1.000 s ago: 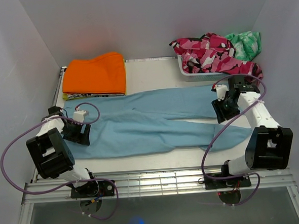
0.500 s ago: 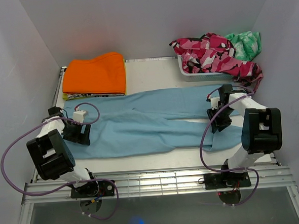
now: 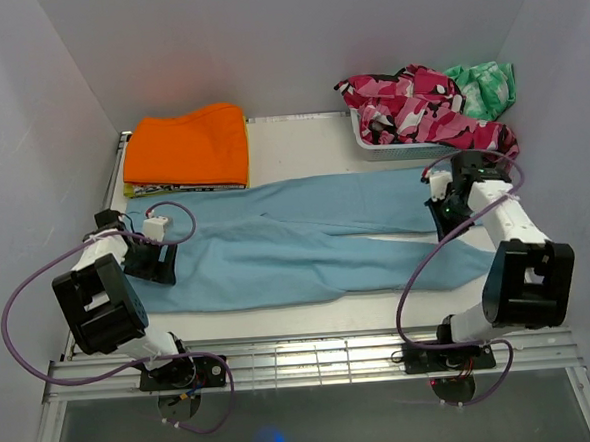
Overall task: Fold and stack the trousers
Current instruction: Flatten the trousers out
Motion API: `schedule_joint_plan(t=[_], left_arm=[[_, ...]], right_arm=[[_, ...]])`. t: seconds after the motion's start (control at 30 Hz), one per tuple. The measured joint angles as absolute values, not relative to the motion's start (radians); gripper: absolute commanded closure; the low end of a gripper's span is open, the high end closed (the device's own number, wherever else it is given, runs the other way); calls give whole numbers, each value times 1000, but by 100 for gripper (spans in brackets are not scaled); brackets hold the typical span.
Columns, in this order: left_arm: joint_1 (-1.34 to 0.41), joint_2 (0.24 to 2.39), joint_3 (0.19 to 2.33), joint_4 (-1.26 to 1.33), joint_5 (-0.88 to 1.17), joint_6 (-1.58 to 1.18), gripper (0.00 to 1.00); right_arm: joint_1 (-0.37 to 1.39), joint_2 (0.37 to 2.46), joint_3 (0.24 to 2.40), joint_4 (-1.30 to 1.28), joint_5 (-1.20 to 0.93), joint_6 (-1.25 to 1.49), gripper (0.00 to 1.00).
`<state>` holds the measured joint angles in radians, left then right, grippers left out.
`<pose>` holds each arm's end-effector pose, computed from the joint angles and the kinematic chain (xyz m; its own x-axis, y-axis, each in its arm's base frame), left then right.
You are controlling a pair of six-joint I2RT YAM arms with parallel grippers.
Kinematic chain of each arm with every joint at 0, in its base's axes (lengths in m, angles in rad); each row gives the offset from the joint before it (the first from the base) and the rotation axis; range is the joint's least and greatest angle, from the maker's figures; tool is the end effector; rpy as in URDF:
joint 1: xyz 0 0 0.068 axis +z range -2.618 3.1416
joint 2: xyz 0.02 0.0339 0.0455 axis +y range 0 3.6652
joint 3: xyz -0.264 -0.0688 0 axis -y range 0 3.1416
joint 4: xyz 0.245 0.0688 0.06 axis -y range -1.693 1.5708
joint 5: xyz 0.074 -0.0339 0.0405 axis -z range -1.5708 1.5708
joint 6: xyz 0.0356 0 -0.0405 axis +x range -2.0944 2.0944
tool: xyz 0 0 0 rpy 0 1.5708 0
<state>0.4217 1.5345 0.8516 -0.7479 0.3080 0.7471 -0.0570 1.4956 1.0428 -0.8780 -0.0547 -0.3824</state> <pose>0.2356 0.0939 0.1624 -0.9017 0.3052 -0.3064 0.3561 0.9260 -0.1254 0.2724 -0.0136 0.2171 -0.9161 -0.3209 -0.2403 -0.3211 0.9462 -0.0394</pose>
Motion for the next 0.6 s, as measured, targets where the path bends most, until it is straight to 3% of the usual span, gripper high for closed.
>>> schedule_joint_plan(t=[0.33,0.6], left_arm=[[453,1587,900,-756,307,751,18],[475,1608,934,-781,315,774,19]], right_arm=[[-490,1297,1190,-1014,-76,-736,92],[-659,1291,999,-1074,-116,-982,89]])
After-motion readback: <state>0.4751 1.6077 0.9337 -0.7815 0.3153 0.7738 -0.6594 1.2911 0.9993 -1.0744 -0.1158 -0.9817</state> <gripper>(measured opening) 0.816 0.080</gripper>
